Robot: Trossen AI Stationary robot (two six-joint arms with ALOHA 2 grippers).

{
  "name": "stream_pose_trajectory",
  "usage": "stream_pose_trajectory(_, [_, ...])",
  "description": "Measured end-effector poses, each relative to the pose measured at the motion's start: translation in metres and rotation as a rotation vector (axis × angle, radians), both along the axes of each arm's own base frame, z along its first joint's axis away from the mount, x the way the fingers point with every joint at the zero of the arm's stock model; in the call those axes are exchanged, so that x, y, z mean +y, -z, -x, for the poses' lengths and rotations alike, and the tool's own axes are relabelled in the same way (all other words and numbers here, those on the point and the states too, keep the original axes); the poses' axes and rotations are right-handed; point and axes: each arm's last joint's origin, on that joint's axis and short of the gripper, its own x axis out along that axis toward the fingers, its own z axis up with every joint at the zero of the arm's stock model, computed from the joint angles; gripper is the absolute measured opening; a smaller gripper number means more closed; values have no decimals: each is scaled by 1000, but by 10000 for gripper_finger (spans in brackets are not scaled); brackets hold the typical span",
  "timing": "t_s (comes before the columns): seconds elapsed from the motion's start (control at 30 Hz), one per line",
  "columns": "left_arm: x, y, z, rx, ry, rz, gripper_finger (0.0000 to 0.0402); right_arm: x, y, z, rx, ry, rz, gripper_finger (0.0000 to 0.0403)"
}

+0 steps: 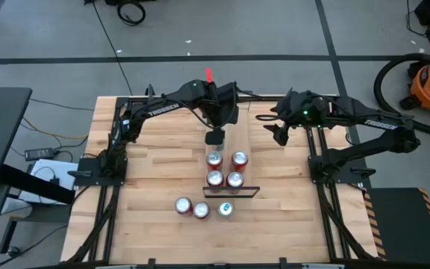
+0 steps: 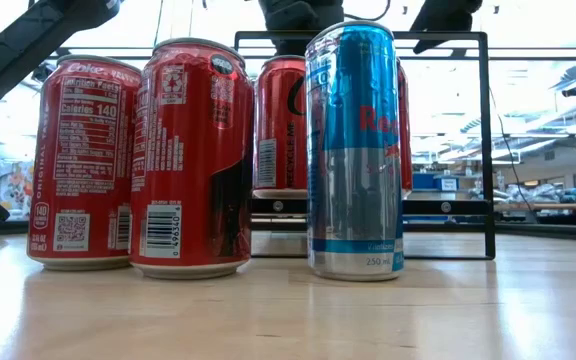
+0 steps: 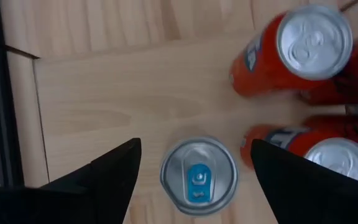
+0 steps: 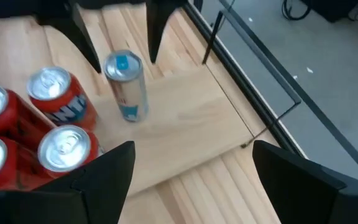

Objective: Place canned beverage on shelf
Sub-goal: Put the left blue soda can on the shelf

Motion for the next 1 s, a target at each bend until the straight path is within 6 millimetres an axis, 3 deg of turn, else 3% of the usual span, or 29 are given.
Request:
stream_pose_trajectory(0.23, [8, 7, 0, -6, 63, 24, 315, 0, -5, 1, -68, 24, -20, 335])
stream_pose_trajectory(0.6, [28, 9, 6, -42, 131, 97, 315, -4, 1, -13, -65, 112, -29, 335])
stream_pose_trajectory(1.0, [12, 10, 2, -28, 267, 4, 315, -4, 1, -16, -61, 91, -6, 335])
